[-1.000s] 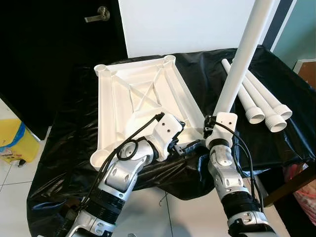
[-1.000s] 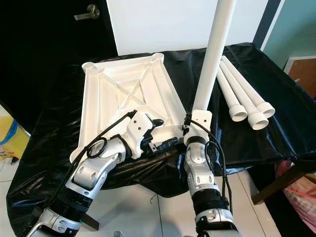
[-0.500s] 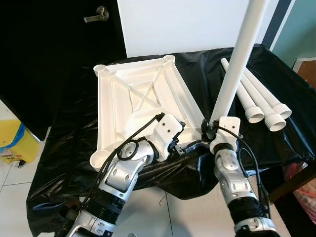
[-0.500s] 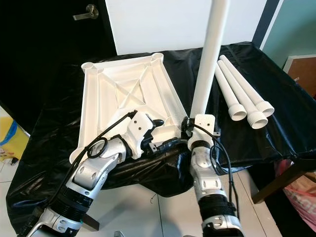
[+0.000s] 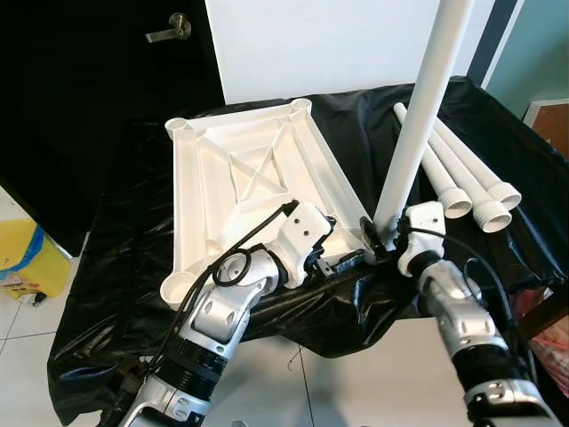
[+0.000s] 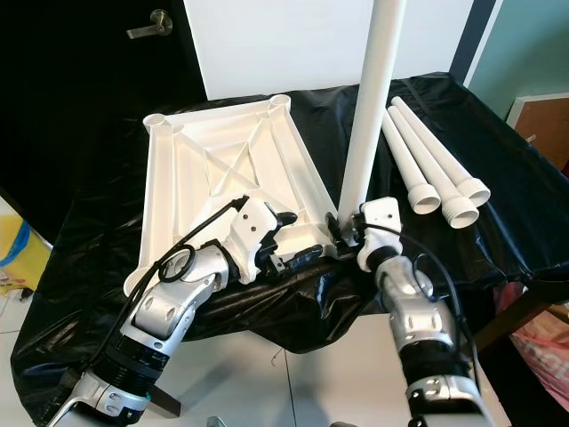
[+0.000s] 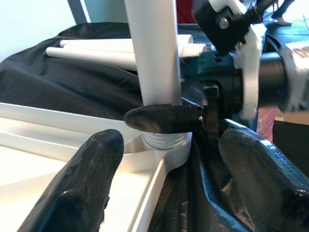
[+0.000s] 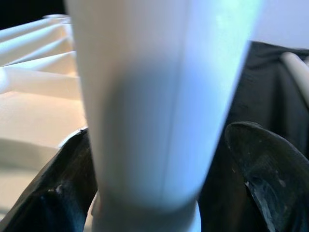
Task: Building children table
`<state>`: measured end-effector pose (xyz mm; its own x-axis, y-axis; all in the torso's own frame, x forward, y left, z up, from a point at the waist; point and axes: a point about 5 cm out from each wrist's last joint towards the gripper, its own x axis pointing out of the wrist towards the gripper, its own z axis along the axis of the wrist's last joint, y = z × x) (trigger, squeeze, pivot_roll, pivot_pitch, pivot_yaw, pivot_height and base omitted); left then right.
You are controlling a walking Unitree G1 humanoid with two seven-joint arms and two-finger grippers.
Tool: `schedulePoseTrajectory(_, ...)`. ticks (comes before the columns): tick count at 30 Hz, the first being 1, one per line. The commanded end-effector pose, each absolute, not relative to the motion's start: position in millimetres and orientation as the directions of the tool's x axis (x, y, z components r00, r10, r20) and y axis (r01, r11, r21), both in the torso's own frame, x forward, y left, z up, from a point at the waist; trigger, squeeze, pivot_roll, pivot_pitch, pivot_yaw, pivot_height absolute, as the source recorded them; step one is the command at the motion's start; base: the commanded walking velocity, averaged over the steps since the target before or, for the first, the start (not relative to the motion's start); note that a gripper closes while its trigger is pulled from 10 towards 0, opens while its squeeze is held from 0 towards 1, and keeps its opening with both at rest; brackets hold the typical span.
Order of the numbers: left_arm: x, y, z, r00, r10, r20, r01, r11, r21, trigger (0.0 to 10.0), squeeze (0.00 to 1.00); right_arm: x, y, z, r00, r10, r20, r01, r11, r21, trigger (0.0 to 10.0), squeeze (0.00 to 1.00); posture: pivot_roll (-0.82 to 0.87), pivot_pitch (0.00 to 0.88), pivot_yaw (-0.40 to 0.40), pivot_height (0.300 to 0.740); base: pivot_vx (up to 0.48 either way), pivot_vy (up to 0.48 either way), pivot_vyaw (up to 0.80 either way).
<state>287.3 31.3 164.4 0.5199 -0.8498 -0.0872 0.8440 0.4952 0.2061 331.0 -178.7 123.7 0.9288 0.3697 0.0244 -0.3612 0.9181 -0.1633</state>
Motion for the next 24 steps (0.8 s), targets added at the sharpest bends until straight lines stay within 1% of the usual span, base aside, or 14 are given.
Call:
schedulePoseTrajectory(1, 285, 30, 162, 0.494, -0.864, -0.103, 0.859, 0.466, 0.209, 10.0, 0.00, 331, -174, 120, 0.905, 0.424, 0.009, -0.418, 0.894, -0.162, 10.0, 0.00, -0.18, 0.000, 0.051, 0.740, 0.000, 0.000, 0.00)
schedulePoseTrajectory(3, 285, 30, 162, 0.491, -0.865, -0.104, 0.861, 0.464, 0.208, 10.0, 0.00, 331, -173, 121, 0.894, 0.448, 0.006, -0.441, 0.882, -0.165, 10.0, 0.00, -0.18, 0.000, 0.051, 0.740, 0.000, 0.000, 0.00)
schedulePoseTrajectory(5, 284, 30, 161, 0.484, -0.868, -0.111, 0.865, 0.456, 0.210, 10.0, 0.00, 333, -171, 123, 0.862, 0.507, -0.011, -0.501, 0.847, -0.180, 10.0, 0.00, -0.17, 0.000, 0.053, 0.740, 0.000, 0.000, 0.00)
schedulePoseTrajectory(8, 284, 30, 161, 0.483, -0.868, -0.113, 0.865, 0.454, 0.211, 10.0, 0.00, 336, -171, 125, 0.845, 0.535, -0.023, -0.529, 0.828, -0.186, 10.0, 0.00, -0.17, 0.000, 0.053, 0.740, 0.000, 0.000, 0.00)
schedulePoseTrajectory(9, 284, 30, 161, 0.484, -0.867, -0.114, 0.865, 0.455, 0.212, 10.0, 0.00, 340, -171, 125, 0.822, 0.568, -0.045, -0.564, 0.801, -0.200, 3.4, 0.00, -0.17, 0.000, 0.053, 0.740, 0.000, 0.000, 0.00)
schedulePoseTrajectory(10, 284, 30, 161, 0.484, -0.867, -0.114, 0.865, 0.455, 0.212, 10.0, 0.00, 340, -171, 125, 0.822, 0.568, -0.045, -0.564, 0.801, -0.200, 3.4, 0.00, -0.17, 0.000, 0.053, 0.740, 0.000, 0.000, 0.00)
schedulePoseTrajectory(11, 284, 30, 161, 0.485, -0.867, -0.114, 0.864, 0.456, 0.213, 10.0, 0.00, 341, -172, 125, 0.819, 0.571, -0.049, -0.568, 0.797, -0.204, 0.6, 0.00, -0.17, 0.000, 0.051, 0.740, 0.000, 0.000, 0.00)
schedulePoseTrajectory(13, 284, 30, 161, 0.485, -0.867, -0.114, 0.864, 0.456, 0.213, 10.0, 0.00, 341, -172, 125, 0.819, 0.571, -0.049, -0.568, 0.797, -0.204, 0.6, 0.00, -0.17, 0.000, 0.051, 0.740, 0.000, 0.000, 0.00)
schedulePoseTrajectory(14, 284, 30, 162, 0.487, -0.866, -0.113, 0.863, 0.457, 0.213, 10.0, 0.00, 342, -173, 125, 0.820, 0.569, -0.057, -0.567, 0.796, -0.209, 0.0, 0.00, -0.16, 0.000, 0.050, 0.740, 0.000, 0.000, 0.00)
schedulePoseTrajectory(24, 285, 30, 162, 0.494, -0.862, -0.110, 0.859, 0.465, 0.213, 10.0, 0.00, 344, -182, 118, 0.830, 0.549, -0.099, -0.556, 0.803, -0.213, 0.0, 0.00, -0.17, 0.000, 0.045, 0.740, 0.000, 0.000, 0.00)
